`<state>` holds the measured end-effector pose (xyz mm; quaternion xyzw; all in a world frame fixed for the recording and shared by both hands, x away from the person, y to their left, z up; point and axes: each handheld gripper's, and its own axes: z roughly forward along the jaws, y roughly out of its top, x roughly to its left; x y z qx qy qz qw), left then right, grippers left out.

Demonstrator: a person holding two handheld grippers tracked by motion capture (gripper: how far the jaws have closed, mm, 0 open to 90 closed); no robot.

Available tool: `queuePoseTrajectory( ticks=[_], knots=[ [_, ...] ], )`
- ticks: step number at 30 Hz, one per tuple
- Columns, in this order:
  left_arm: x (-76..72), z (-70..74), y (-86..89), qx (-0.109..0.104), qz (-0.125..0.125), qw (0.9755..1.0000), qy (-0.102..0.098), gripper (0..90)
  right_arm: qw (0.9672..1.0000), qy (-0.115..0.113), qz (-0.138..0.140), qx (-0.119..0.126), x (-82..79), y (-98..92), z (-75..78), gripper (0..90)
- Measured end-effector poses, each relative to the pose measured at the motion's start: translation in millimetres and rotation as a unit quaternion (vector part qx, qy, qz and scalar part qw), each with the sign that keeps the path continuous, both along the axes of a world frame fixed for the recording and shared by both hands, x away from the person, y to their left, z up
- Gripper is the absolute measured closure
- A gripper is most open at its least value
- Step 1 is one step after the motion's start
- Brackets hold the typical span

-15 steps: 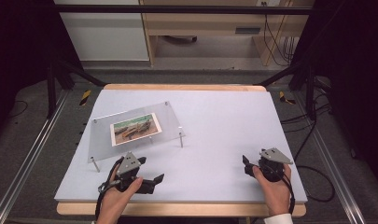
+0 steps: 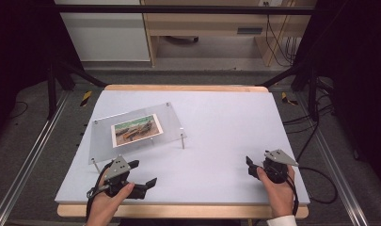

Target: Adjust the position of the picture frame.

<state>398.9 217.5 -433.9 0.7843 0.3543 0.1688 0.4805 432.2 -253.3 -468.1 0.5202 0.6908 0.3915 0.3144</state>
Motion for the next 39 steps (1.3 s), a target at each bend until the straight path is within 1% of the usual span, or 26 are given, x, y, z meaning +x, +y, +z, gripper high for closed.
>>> queuePoseTrajectory(
  ticks=[2,5,7,9,10,11,14,15,17,18,19,21,22,23,24,25,26,27,28,29,31,32,33,36,37,39],
  knots=[
    [-2.8,3.4,4.7,0.008,0.015,0.9998,-0.013,6.2,1.0,0.002,-0.003,0.001,0.2,0.3,0.5,21.8],
    [-6.3,9.1,12.8,0.008,0.036,0.9989,-0.029,6.2,1.0,0.009,-0.002,-0.001,0.9,2.1,0.4,19.3],
    [-10.0,15.2,21.3,0.009,0.055,0.9975,-0.043,6.2,0.9998,0.016,-0.004,-0.008,1.1,4.3,1.3,18.0],
    [-13.4,21.3,32.2,0.016,0.073,0.9955,-0.058,6.2,0.9997,0.014,-0.006,-0.02,0.9,6.3,3.1,16.7],
    [-13.4,21.3,32.2,0.016,0.073,0.9955,-0.058,6.4,0.9997,0.014,-0.006,-0.02,0.9,6.3,3.1,16.7],
    [-16.0,25.5,45.0,0.017,0.093,0.9932,-0.068,6.5,0.9994,0.014,-0.01,-0.031,-0.3,8.1,4.4,16.4],
    [-21.1,29.1,66.4,0.007,0.132,0.9886,-0.071,8.8,0.9987,0.011,-0.013,-0.048,-2.5,8.6,5.8,20.6],
    [-23.3,30.0,73.5,0.011,0.144,0.9866,-0.075,8.8,0.9986,0.012,-0.016,-0.05,-3.4,7.9,5.9,21.5],
    [-28.4,30.5,86.4,0.029,0.175,0.9801,-0.09,8.8,0.9987,0.012,-0.022,-0.045,-4.5,4.9,5.9,21.7],
    [-28.4,30.5,86.4,0.029,0.175,0.9801,-0.09,8.9,0.9987,0.012,-0.022,-0.045,-4.5,4.9,5.9,21.7],
    [-34.3,29.1,99.8,0.033,0.202,0.974,-0.096,8.9,0.9988,0.006,-0.024,-0.041,-4.8,2.6,6.9,22.2],
    [-38.5,25.9,111.8,0.029,0.225,0.9693,-0.094,8.9,0.9988,0.003,-0.025,-0.043,-5.9,1.4,8.3,22.4],
    [-39.7,22.6,117.1,0.029,0.24,0.9659,-0.093,8.9,0.9988,0.001,-0.025,-0.042,-6.7,1.1,9.1,22.5],
    [-39.7,22.6,117.1,0.029,0.24,0.9659,-0.093,8.7,0.9988,-0.001,-0.026,-0.042,-7.4,0.7,9.8,22.7],
    [-40.3,18.2,122.4,0.031,0.249,0.9638,-0.09,8.7,0.9988,-0.001,-0.026,-0.042,-7.4,0.7,9.8,22.7],
    [-37.9,8.8,131.5,0.036,0.254,0.9636,-0.074,11.6,0.9988,-0.005,-0.027,-0.039,-7.6,0.6,11.0,23.6],
    [-37.9,8.8,131.5,0.036,0.254,0.9636,-0.074,11.5,0.9988,-0.005,-0.027,-0.039,-7.6,0.6,11.0,23.6],
    [-32.6,0.3,138.3,0.043,0.257,0.9644,-0.046,11.6,0.9988,-0.004,-0.028,-0.04,-6.3,1.3,11.0,24.1],
    [-32.6,0.3,138.3,0.043,0.257,0.9644,-0.046,12.1,0.9988,-0.004,-0.028,-0.04,-6.3,1.3,11.0,24.1],
    [-24.3,-8.8,141.7,0.042,0.249,0.9675,-0.022,13.8,0.9987,-0.004,-0.027,-0.043,-4.8,2.7,10.9,24.7],
    [-15.8,-17.0,141.3,0.038,0.236,0.9711,-0.003,18.0,0.9986,-0.008,-0.026,-0.045,-4.3,4.4,11.9,25.8],
    [-15.8,-17.0,141.3,0.038,0.236,0.9711,-0.003,21.6,0.9987,-0.011,-0.025,-0.044,-4.6,5.3,12.5,26.2],
    [-10.2,-21.9,139.0,0.033,0.225,0.9738,0.008,24.0,0.9987,-0.012,-0.025,-0.043,-5.2,6.4,12.8,26.9],
    [-5.7,-23.7,136.8,0.033,0.226,0.9735,0.01,35.0,0.9987,-0.013,-0.022,-0.045,-5.6,7.2,12.0,27.2],
    [-1.1,-25.7,134.6,0.022,0.221,0.9748,0.014,37.9,0.9988,-0.013,-0.02,-0.043,-6.2,6.4,11.5,27.8],
    [1.5,-28.7,130.8,0.027,0.21,0.9773,0.017,46.2,0.9989,-0.015,-0.02,-0.04,-6.9,4.6,11.8,29.2]
  ],
)
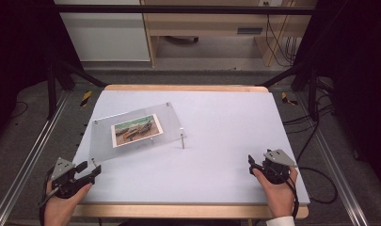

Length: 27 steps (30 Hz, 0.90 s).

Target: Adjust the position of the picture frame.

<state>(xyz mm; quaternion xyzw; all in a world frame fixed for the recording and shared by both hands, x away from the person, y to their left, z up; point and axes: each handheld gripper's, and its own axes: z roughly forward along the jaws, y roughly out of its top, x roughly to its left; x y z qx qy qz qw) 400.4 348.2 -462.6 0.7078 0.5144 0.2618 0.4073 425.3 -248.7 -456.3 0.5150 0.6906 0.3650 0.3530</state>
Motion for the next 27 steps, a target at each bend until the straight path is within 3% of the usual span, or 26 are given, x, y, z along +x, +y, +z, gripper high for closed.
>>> queuePoseTrajectory(
  ticks=[4,8,10,16,19,23,27],
  knots=[
    [3.4,-3.2,-2.5,0.005,0.001,1.0,-0.004,56.1,0.9999,-0.007,0.004,0.011,-0.7,1.1,1.8,33.2],
    [12.6,-6.3,4.7,-0.024,0.019,0.9995,0.0,62.9,0.9997,-0.011,0.019,0.007,1.4,7.7,2.9,36.3],
    [16.6,-8.9,7.4,-0.036,0.018,0.9992,0.006,66.7,0.9994,-0.011,0.031,0.005,0.2,11.7,3.2,38.3],
    [20.9,-9.1,6.1,-0.033,0.002,0.9994,0.013,76.0,0.9979,-0.019,0.062,0.009,-4.0,23.8,6.6,42.9],
    [20.4,-9.2,8.5,-0.049,0.001,0.9987,0.014,83.6,0.9965,-0.018,0.08,0.014,-2.8,31.4,7.6,45.5],
    [20.6,-8.1,8.8,-0.053,-0.002,0.9985,0.015,84.0,0.9931,-0.014,0.114,0.021,0.9,49.1,13.7,49.7],
    [20.2,-7.3,8.6,-0.054,-0.003,0.9984,0.017,84.1,0.9902,0.004,0.139,0.017,5.7,68.2,17.4,51.1]
  ],
)
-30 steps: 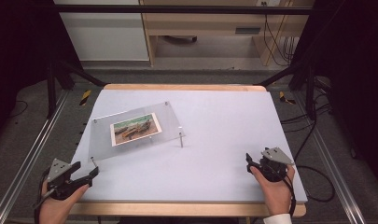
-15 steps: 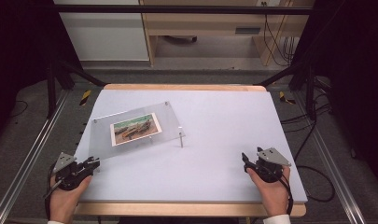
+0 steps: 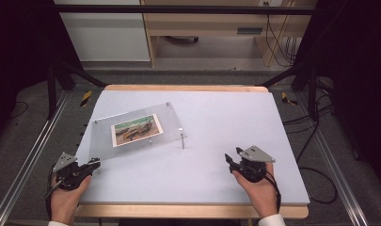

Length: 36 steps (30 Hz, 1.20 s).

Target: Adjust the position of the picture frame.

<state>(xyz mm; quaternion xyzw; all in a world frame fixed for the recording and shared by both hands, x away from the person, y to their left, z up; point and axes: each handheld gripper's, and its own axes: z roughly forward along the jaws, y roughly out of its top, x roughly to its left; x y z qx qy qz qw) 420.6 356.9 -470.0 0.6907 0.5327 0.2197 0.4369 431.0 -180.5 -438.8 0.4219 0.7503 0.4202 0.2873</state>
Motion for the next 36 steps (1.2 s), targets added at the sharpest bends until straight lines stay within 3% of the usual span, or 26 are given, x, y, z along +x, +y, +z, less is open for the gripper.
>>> queuePoseTrajectory(
  ticks=[10,15,20,23,27,36],
  knots=[
    [-2.1,4.2,-1.6,-0.014,-0.014,0.9998,0.003,84.3,0.9972,0.034,0.064,0.017,35.8,83.4,2.0,59.5],
    [-2.4,6.9,-0.9,-0.033,-0.015,0.9993,0.005,84.4,0.9963,0.052,0.064,0.025,55.4,106.2,-13.7,61.9],
    [-3.7,9.6,-2.0,-0.046,-0.018,0.9988,0.002,84.5,0.996,0.055,0.061,0.035,74.2,118.6,-25.7,63.3],
    [-4.3,10.8,-2.3,-0.052,-0.021,0.9984,0.0,84.5,0.9962,0.038,0.061,0.05,84.0,122.6,-26.5,64.8],
    [-4.9,11.3,-2.9,-0.056,-0.022,0.9982,-0.002,84.5,0.9959,0.035,0.049,0.068,98.4,125.3,-31.5,65.4],
    [-5.1,11.6,-3.2,-0.057,-0.021,0.9981,-0.002,84.5,0.9923,0.025,0.069,0.099,114.9,130.7,-31.2,77.0]
  ],
)
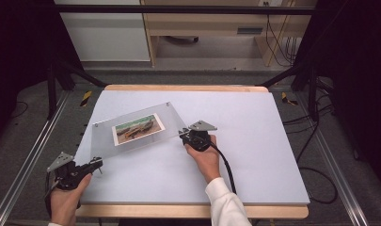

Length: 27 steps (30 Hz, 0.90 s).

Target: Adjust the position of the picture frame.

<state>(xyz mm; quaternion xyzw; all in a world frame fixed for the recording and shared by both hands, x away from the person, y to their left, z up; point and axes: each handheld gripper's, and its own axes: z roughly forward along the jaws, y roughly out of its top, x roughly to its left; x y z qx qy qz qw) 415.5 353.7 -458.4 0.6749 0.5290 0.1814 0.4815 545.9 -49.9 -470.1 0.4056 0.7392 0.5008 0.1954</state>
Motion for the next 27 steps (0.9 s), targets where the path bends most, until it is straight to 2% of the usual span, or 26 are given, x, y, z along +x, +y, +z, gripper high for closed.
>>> queuePoseTrajectory(
  ticks=[1,2,13,20,24,27],
  knots=[
    [-0.2,0.3,0.0,-0.001,0.001,1.0,-0.003,84.5,1.0,0.002,0.007,0.004,3.3,1.8,0.6,82.5],
    [-0.2,0.2,0.1,-0.002,0.001,1.0,-0.003,84.5,1.0,0.002,0.007,0.002,4.0,2.5,0.8,84.3],
    [1.9,-0.4,-3.0,0.013,0.003,0.9999,-0.008,82.5,0.9999,0.005,0.012,0.004,5.5,1.8,0.6,84.7],
    [10.2,-4.0,-9.2,0.03,0.007,0.9995,-0.012,81.3,0.9998,0.012,0.015,0.003,5.2,1.7,-0.4,84.6],
    [12.0,-4.8,-6.5,0.017,0.018,0.9996,-0.012,83.6,0.9998,0.013,0.016,0.008,5.0,2.8,-0.3,84.6],
    [12.0,-5.0,-6.5,0.02,0.019,0.9996,-0.01,83.9,0.9997,0.015,0.015,0.011,5.6,3.0,-0.7,83.3]
  ],
)
